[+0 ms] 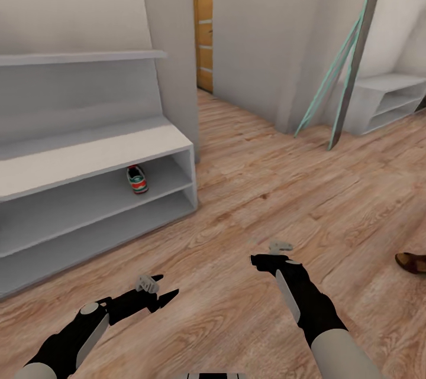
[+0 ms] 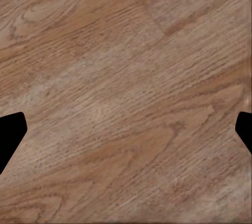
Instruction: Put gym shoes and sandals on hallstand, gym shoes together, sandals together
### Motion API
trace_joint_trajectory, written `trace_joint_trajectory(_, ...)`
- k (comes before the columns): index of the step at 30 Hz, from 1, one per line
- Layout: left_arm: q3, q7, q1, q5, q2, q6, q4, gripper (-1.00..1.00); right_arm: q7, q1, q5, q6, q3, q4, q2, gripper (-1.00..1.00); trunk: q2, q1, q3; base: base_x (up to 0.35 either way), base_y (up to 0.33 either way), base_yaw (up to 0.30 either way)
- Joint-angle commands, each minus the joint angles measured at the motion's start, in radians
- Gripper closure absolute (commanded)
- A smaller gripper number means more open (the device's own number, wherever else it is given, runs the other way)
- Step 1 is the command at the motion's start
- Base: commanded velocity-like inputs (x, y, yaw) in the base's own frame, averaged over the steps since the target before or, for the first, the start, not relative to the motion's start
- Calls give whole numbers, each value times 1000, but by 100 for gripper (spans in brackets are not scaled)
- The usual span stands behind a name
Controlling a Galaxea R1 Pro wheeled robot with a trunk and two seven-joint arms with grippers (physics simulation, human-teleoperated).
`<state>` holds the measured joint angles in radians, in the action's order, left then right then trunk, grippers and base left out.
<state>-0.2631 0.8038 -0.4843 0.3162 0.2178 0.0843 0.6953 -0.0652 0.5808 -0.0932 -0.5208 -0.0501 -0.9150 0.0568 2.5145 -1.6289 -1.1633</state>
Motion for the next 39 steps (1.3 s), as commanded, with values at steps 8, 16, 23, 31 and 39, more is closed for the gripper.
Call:
trace_joint_trajectory(8,-5,-1,0,4,2,8,0,-100,-7,1,-10,-4,-1,-2,-1,-100,0,0,3,86,0,-300)
trace_joint_trajectory(16,-5,-1,0,4,1,8,0,-100,-7,1,-10,-4,-1,-1,-2,-100,0,0,7,327,0,-300)
trace_joint_trajectory(23,-5,-1,0,4,1,8,0,-100,-7,1,-10,-4,0,-1,-2,-100,0,0,10,345,0,-300)
trace_joint_trajectory(31,-5,-1,0,4,1,8,0,-100,-7,1,-10,-4,0,-1,-2,-100,0,0,13,346,0,-300)
trace_joint_trajectory(39,-5,-2,0,4,0,8,0,-100,-7,1,-10,-4,0,-1,-2,-100,0,0,17,346,0,-300)
